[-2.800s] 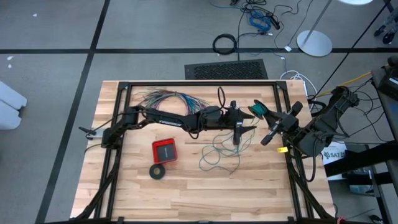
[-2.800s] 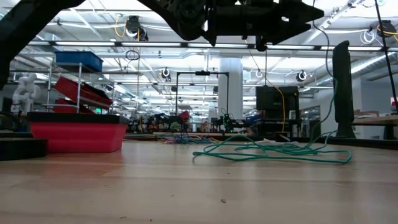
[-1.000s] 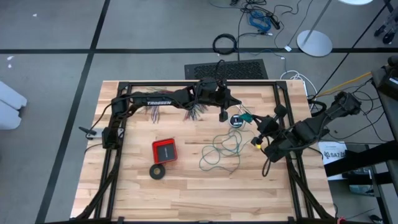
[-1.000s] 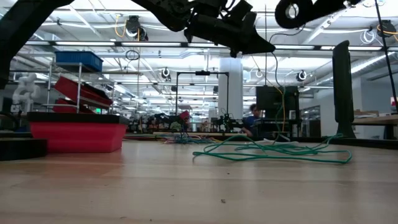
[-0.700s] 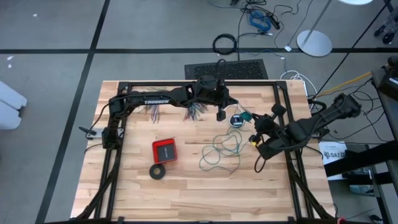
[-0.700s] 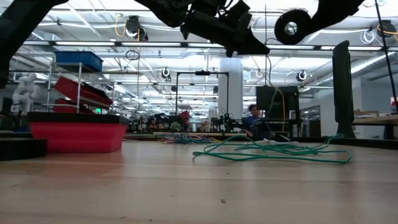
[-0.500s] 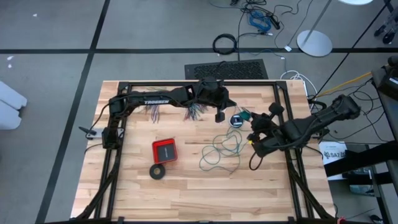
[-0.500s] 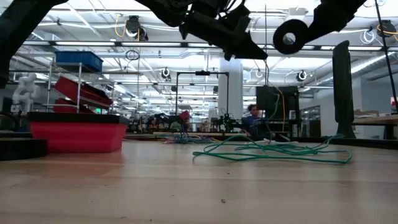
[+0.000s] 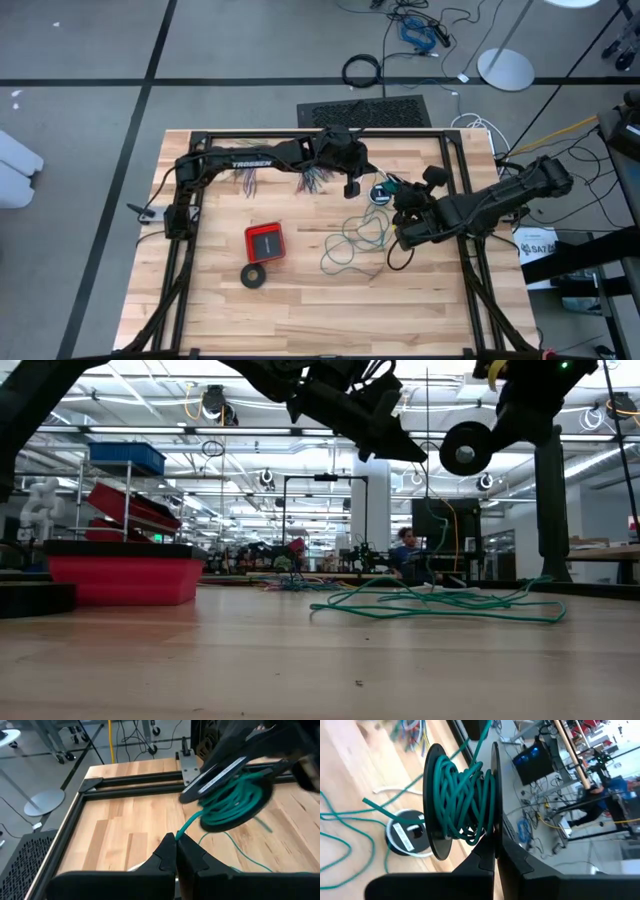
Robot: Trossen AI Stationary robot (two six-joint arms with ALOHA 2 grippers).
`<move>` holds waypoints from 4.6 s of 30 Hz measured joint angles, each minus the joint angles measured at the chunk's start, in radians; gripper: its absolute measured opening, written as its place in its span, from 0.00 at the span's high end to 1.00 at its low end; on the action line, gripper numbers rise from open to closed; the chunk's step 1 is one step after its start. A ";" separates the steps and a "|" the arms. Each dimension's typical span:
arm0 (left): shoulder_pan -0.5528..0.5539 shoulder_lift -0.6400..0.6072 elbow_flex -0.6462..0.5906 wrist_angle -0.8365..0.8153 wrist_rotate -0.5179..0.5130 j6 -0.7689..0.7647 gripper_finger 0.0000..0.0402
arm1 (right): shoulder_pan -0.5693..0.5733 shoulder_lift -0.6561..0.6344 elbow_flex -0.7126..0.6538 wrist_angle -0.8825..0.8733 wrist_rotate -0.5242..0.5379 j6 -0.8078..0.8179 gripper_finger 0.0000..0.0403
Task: Coil cords
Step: Coil the green wire onto the spool
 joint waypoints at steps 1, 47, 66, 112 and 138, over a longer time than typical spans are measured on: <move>-0.002 0.000 0.000 0.000 0.000 0.000 1.00 | -0.006 0.009 0.000 -0.002 0.000 0.000 1.00; -0.148 0.000 -0.003 0.105 0.054 -0.078 0.95 | -0.060 0.106 0.000 0.110 0.223 0.382 1.00; -0.166 -0.003 -0.003 0.200 -0.038 -0.122 0.54 | -0.012 0.098 0.000 0.056 0.340 0.634 1.00; -0.268 0.067 -0.009 0.269 -0.219 0.022 0.54 | -0.021 -0.002 0.000 -0.049 0.536 0.979 1.00; -0.247 0.169 -0.008 0.580 -0.241 0.063 0.54 | 0.083 -0.157 0.000 -0.040 0.531 0.963 1.00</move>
